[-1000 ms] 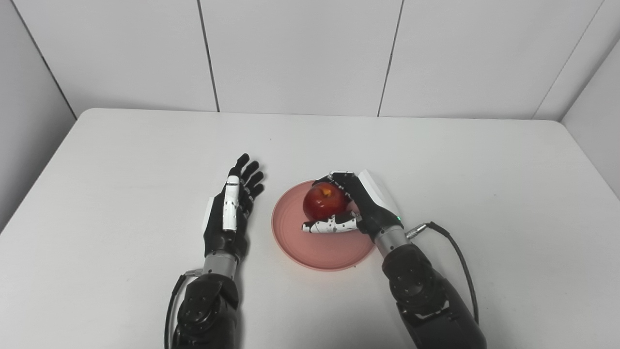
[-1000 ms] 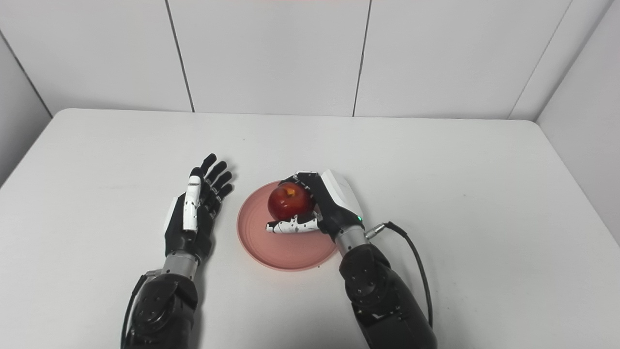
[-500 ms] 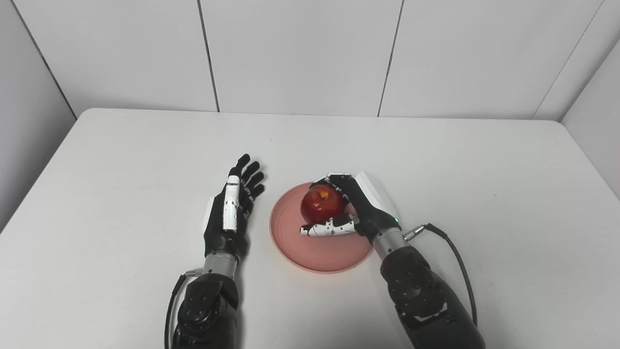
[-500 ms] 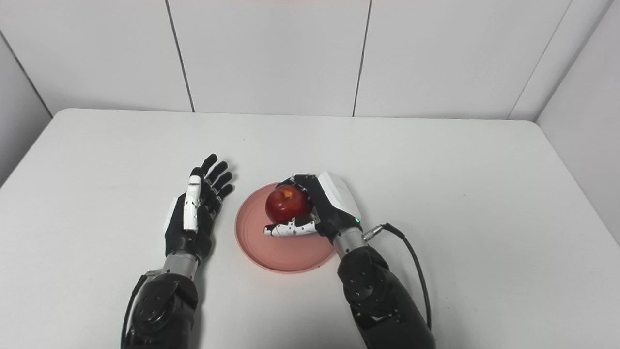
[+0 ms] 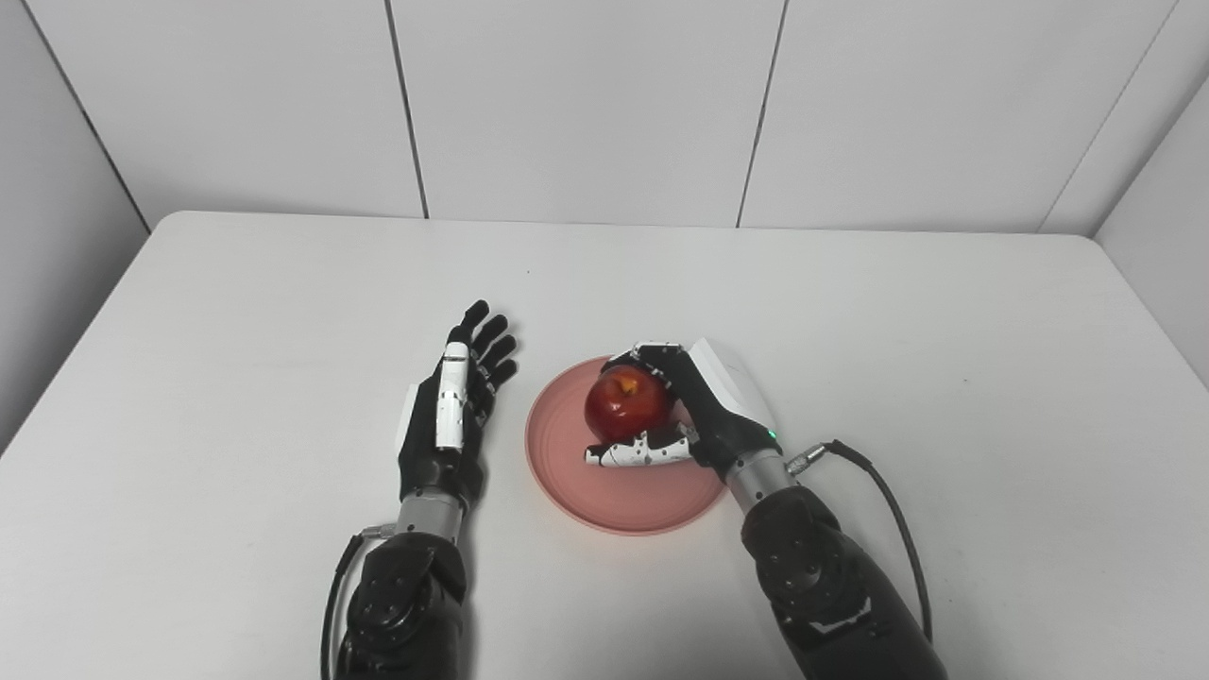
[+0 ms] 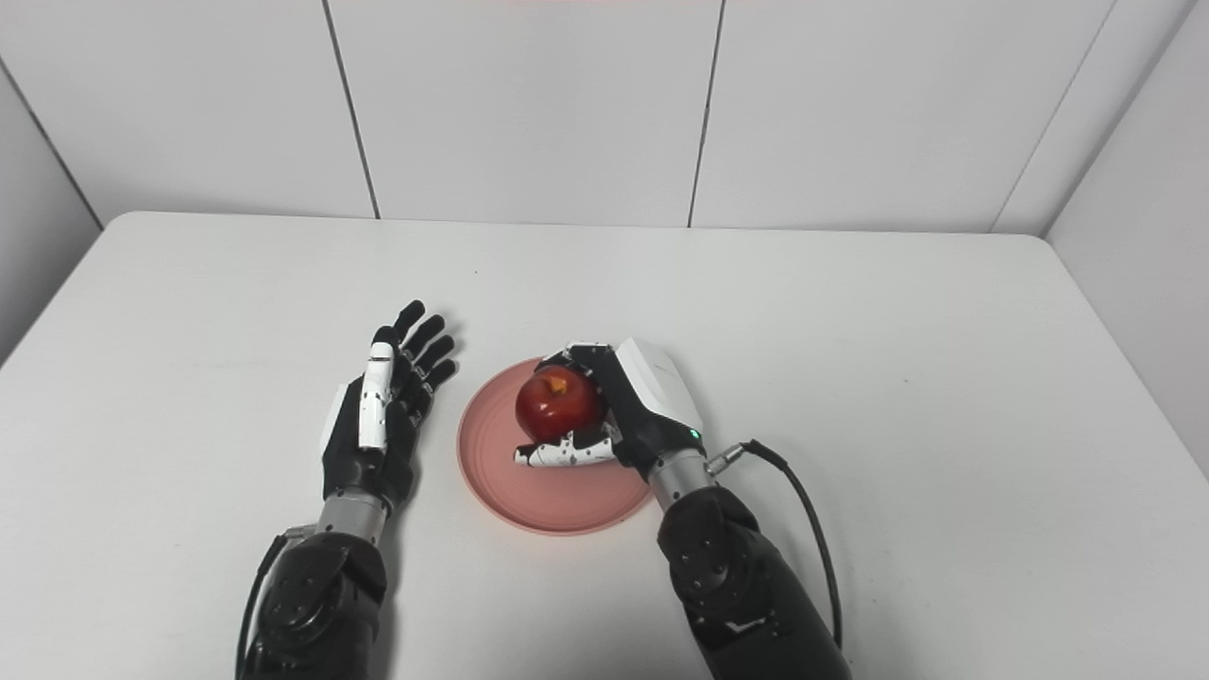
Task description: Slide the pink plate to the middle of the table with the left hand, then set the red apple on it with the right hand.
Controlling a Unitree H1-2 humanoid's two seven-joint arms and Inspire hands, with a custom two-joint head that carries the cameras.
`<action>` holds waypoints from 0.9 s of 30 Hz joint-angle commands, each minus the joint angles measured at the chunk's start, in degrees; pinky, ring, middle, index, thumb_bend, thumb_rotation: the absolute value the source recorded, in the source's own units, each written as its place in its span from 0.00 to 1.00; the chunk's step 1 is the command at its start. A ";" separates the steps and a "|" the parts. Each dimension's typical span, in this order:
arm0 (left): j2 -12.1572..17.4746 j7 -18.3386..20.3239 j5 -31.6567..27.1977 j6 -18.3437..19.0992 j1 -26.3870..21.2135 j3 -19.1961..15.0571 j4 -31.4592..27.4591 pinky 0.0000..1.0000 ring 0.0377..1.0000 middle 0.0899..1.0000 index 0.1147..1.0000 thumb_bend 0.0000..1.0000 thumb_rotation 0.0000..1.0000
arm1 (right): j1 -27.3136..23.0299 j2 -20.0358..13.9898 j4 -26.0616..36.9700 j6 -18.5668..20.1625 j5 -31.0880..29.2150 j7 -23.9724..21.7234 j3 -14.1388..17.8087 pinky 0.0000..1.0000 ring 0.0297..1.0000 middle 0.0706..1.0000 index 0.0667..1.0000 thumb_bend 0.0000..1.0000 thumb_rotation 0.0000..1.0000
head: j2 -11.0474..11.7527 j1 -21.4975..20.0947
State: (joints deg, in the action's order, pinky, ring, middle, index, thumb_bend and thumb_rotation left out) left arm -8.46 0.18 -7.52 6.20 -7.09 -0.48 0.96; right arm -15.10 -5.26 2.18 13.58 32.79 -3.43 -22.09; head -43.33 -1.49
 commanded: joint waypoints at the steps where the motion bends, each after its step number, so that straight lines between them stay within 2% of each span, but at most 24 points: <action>1: -0.63 -0.66 0.08 1.18 0.25 0.22 -0.54 0.90 0.89 0.89 0.87 0.41 1.00 | -0.58 -0.14 1.89 -0.93 0.70 -0.67 -0.28 0.50 0.56 0.60 0.58 0.77 0.18 | -0.08 0.07; 5: -0.61 -0.61 0.08 1.26 0.25 0.24 -0.53 0.90 0.89 0.89 0.88 0.41 1.00 | -0.60 -0.35 2.41 -1.44 1.09 -0.91 -0.44 0.54 0.60 0.63 0.64 0.87 0.21 | -0.06 0.04; 12: -0.54 -0.54 0.17 1.04 0.34 0.30 -0.53 0.90 0.89 0.89 0.87 0.41 1.00 | -0.55 -0.42 2.90 -2.23 0.56 -1.05 -0.41 0.57 0.64 0.67 0.68 0.94 0.24 | -0.08 -0.11; 27: -0.28 -0.11 -0.08 0.29 0.37 0.24 -0.05 0.90 0.89 0.90 0.88 0.41 1.00 | -0.34 -1.62 4.48 -2.62 -0.56 -3.60 -0.03 0.68 0.74 0.77 0.77 1.00 0.32 | 0.05 -0.35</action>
State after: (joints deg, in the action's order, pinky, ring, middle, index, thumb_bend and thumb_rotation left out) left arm -8.48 0.22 -7.53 6.18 -7.09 -0.49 0.93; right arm -14.35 -6.63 4.87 13.51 32.53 -7.04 -22.57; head -43.24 -1.85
